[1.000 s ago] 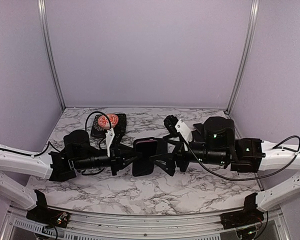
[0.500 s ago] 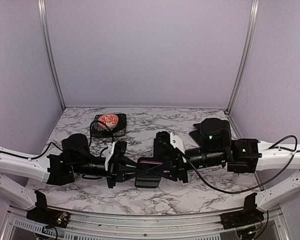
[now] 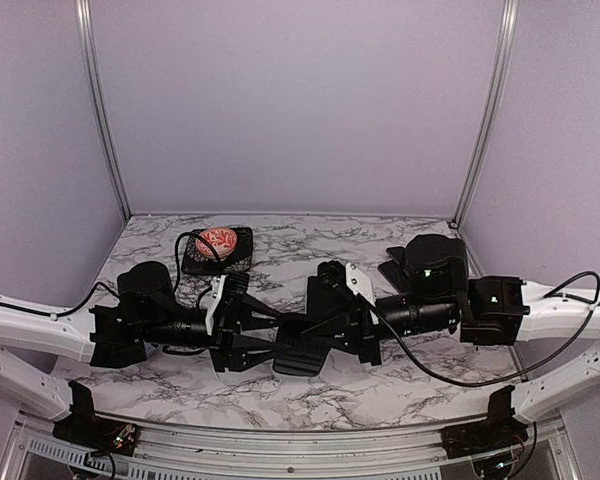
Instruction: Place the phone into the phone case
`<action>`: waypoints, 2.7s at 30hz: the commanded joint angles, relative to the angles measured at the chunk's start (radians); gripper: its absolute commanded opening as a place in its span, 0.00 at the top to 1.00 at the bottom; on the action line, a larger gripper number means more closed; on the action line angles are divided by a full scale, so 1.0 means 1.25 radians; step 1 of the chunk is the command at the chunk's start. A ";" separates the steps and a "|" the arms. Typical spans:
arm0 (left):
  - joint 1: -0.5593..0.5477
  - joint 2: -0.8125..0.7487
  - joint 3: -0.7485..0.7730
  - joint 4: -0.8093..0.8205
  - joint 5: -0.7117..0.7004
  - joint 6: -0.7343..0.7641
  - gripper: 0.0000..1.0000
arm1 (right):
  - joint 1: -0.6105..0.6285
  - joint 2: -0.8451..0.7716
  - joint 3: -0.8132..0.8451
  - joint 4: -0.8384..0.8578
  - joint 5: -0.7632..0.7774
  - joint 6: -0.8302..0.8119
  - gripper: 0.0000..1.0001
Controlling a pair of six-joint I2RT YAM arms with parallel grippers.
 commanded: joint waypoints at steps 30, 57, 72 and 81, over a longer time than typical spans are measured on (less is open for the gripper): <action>-0.012 -0.003 0.038 -0.032 -0.059 0.009 1.00 | -0.018 -0.113 -0.042 0.112 0.062 0.034 0.85; -0.010 -0.025 0.019 0.103 -0.086 -0.136 1.00 | -0.019 -0.043 -0.132 0.228 0.060 0.100 0.93; -0.010 0.010 0.005 0.127 -0.058 -0.123 1.00 | -0.023 -0.065 -0.025 0.130 0.045 0.035 0.55; -0.010 0.030 0.006 0.126 -0.049 -0.119 1.00 | -0.025 -0.056 -0.032 0.171 0.018 0.039 0.94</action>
